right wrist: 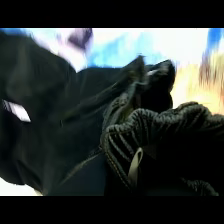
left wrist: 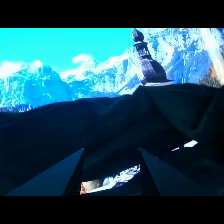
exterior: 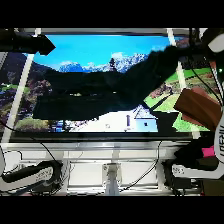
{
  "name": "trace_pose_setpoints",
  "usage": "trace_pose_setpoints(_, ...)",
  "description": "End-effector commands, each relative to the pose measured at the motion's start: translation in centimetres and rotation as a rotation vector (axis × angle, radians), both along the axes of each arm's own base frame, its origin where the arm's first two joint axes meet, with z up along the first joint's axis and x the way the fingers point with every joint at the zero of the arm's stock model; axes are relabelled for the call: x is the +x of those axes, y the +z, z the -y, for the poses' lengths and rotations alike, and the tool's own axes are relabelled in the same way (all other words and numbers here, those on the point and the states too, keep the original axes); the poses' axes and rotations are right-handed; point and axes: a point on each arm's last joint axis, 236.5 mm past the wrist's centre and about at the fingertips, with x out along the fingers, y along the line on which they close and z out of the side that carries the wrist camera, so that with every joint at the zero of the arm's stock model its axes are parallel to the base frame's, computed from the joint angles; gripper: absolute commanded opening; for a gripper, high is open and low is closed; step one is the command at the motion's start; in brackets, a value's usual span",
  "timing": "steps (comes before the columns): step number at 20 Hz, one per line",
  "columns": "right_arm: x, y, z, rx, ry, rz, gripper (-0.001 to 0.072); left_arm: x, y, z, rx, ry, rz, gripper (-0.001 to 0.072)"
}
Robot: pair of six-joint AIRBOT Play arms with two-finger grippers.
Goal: Fold the clothes and pants, and hang the long-sleeved shirts on hangers.
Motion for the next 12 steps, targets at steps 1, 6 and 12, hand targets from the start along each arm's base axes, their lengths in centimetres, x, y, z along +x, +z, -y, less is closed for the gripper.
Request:
trace_pose_setpoints(1,-7.3,-6.2,3.6,-0.108,0.008,-0.264,0.0042,-0.2,-0.2,0.0,0.003,-0.003,-0.011,0.0369)
trace_pose_setpoints(6,-13.7,-9.3,6.9,-0.232,0.024,-0.543,0.0056,-0.3,-0.2,0.0,0.004,-0.004,-0.014,0.0369)
trace_pose_setpoints(12,-8.2,-8.8,8.1,-0.206,-0.175,-0.351,0.052,-0.3,-0.2,0.0,0.004,-0.004,-0.014,0.0369)
